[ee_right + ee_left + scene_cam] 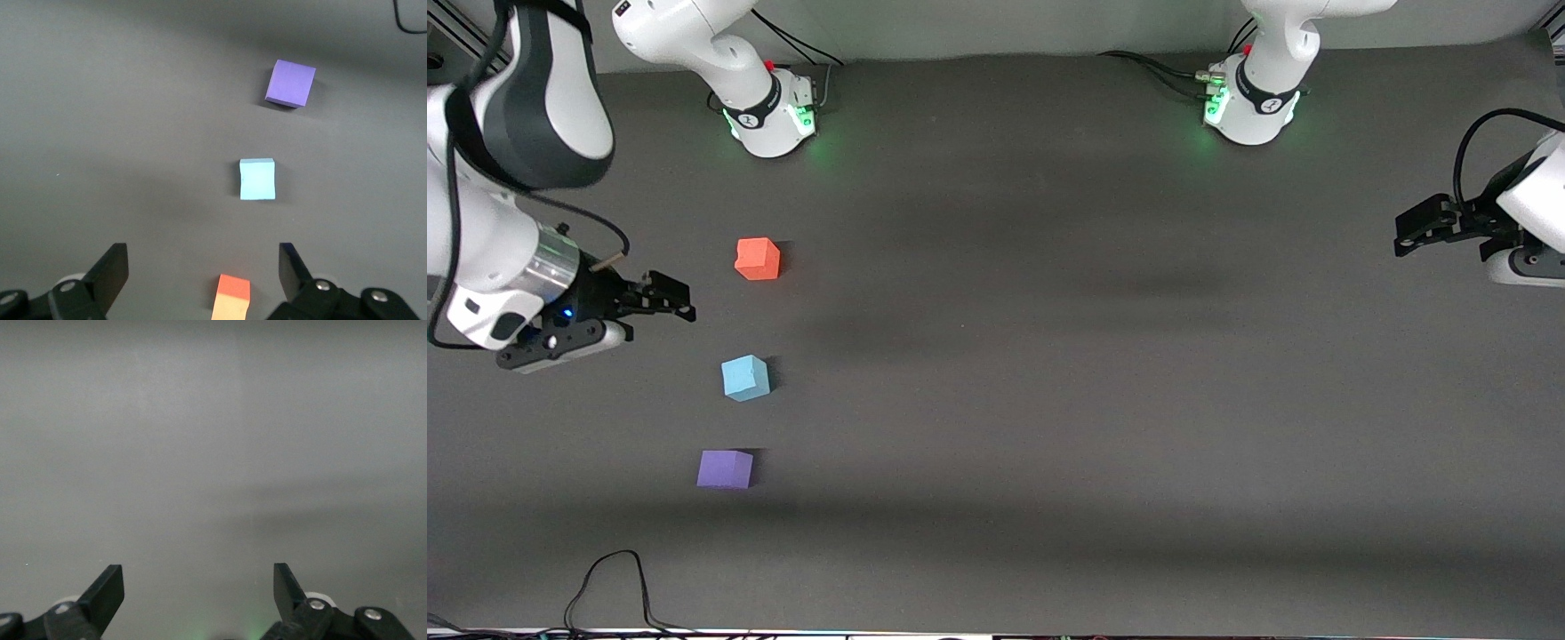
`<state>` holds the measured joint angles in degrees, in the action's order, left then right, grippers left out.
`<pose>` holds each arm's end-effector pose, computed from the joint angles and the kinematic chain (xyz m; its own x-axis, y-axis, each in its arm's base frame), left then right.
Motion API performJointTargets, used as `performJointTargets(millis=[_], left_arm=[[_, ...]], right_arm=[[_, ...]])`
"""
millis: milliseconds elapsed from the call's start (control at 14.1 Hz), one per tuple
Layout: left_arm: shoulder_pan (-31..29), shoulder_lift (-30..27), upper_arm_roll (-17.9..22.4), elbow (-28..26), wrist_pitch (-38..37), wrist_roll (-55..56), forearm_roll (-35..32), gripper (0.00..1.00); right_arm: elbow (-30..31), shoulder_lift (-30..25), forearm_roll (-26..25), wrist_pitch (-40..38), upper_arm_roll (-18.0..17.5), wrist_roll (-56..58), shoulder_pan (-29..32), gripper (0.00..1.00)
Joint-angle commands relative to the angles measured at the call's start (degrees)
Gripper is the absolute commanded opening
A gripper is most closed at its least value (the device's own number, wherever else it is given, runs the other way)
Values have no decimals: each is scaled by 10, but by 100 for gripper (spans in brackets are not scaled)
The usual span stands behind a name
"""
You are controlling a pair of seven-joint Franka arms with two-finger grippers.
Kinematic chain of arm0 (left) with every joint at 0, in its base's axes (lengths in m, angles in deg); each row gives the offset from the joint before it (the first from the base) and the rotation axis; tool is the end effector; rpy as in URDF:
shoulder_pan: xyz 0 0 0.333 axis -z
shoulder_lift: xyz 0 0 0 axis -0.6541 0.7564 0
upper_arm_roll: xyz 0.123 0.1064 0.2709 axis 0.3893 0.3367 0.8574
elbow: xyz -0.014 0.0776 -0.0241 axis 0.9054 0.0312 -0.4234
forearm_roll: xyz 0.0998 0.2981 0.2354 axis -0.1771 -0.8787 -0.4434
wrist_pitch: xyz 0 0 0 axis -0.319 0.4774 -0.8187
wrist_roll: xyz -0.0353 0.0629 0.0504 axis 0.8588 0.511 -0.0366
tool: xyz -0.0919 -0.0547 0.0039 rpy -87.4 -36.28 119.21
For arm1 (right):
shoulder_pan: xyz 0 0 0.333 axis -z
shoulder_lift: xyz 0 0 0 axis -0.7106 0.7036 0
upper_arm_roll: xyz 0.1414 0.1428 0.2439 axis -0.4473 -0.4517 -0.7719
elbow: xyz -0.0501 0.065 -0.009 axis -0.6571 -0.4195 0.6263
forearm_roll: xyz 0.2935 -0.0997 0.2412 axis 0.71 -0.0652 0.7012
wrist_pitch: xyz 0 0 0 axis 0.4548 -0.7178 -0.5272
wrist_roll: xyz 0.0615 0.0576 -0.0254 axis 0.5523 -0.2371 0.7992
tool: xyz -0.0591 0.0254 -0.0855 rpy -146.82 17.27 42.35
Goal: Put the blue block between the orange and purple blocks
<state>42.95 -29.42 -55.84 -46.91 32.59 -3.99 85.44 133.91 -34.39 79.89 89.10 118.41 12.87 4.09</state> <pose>0.5561 -0.0243 0.6147 0.9939 -0.0913 -0.0615 -0.0917 -0.9958 -0.0036 0.5826 0.0542 0.5225 0.9752 0.2210 0.0143 0.2214 -0.9703 -0.0971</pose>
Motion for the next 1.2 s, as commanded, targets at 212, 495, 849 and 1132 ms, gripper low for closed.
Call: performJointTargets(millis=[212,495,849,1132], left_arm=[[7,-2,3,2,4,2,-8,100],[7,-2,2,2,4,2,-8,100],[7,-2,2,2,4,2,-8,100],[8,-2,2,1,4,2,-8,100]], right_arm=[[-52,-36,-30,-96,-170,-32,155,100],[-22,-72,-66,-98,-360,-42,352,100],[-35,-78,-94,-98,-356,-44,345,100],[-51,-81,-89,-111,-354,-70,345,100]])
